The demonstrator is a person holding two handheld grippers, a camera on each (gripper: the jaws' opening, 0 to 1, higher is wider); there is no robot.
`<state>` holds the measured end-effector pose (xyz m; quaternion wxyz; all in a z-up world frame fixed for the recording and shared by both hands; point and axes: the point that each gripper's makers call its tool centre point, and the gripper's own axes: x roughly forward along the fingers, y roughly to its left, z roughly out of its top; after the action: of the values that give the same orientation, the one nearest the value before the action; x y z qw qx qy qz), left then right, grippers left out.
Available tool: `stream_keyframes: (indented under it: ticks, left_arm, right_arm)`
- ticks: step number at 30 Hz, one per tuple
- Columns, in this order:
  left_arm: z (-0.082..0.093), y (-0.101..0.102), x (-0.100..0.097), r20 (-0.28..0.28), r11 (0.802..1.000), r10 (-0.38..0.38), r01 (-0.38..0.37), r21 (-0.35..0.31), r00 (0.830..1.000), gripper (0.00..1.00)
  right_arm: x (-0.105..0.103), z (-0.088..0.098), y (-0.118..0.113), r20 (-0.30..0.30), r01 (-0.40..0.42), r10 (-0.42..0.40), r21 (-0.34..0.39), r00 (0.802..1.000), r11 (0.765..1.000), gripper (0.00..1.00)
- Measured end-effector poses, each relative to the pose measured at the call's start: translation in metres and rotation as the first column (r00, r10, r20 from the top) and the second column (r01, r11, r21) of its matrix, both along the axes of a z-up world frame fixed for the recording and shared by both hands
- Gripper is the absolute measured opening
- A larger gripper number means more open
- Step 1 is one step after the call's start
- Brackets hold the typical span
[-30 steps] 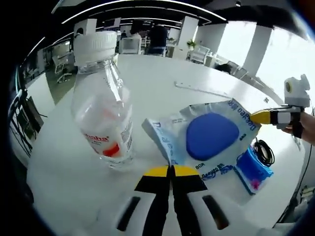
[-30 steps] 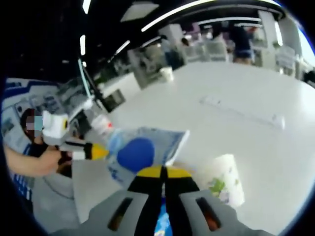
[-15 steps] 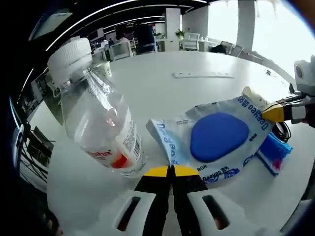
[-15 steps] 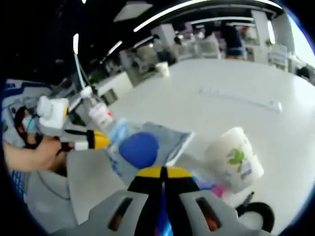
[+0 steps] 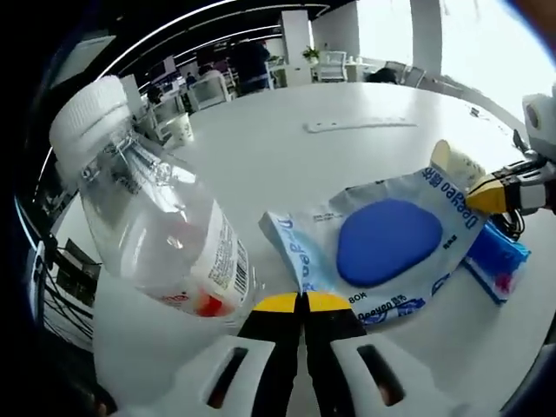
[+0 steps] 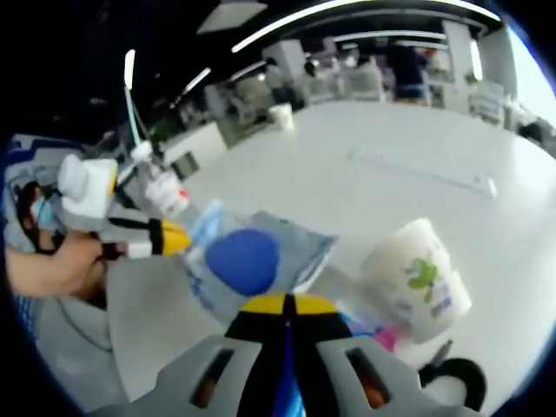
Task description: Arrange the tabletop items into an orderly group along one side of the table until the central work area is clear of visible clutter.
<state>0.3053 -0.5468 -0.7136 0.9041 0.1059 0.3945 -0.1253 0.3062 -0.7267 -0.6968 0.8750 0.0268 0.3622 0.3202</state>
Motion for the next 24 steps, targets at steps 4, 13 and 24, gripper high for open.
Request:
stream_keyframes:
  ticks: [4, 13, 24]
  left_arm:
    - [-0.002, 0.001, 0.000, -0.005, 1.000, 0.000, 0.000, 0.001, 1.000, 0.00]
    - [-0.007, 0.001, 0.003, -0.012, 1.000, 0.000, 0.000, 0.010, 1.000, 0.00]
    - [-0.008, 0.001, 0.004, -0.004, 0.999, -0.009, 0.010, 0.046, 1.000, 0.00]
  right_arm:
    - [0.004, -0.003, 0.000, -0.006, 0.001, -0.001, -0.001, 1.000, 1.000, 0.00]
    - [0.000, -0.009, -0.001, -0.020, -0.010, 0.009, -0.023, 1.000, 1.000, 0.00]
    - [-0.002, -0.016, -0.002, -0.030, -0.007, 0.006, -0.028, 1.000, 1.000, 0.00]
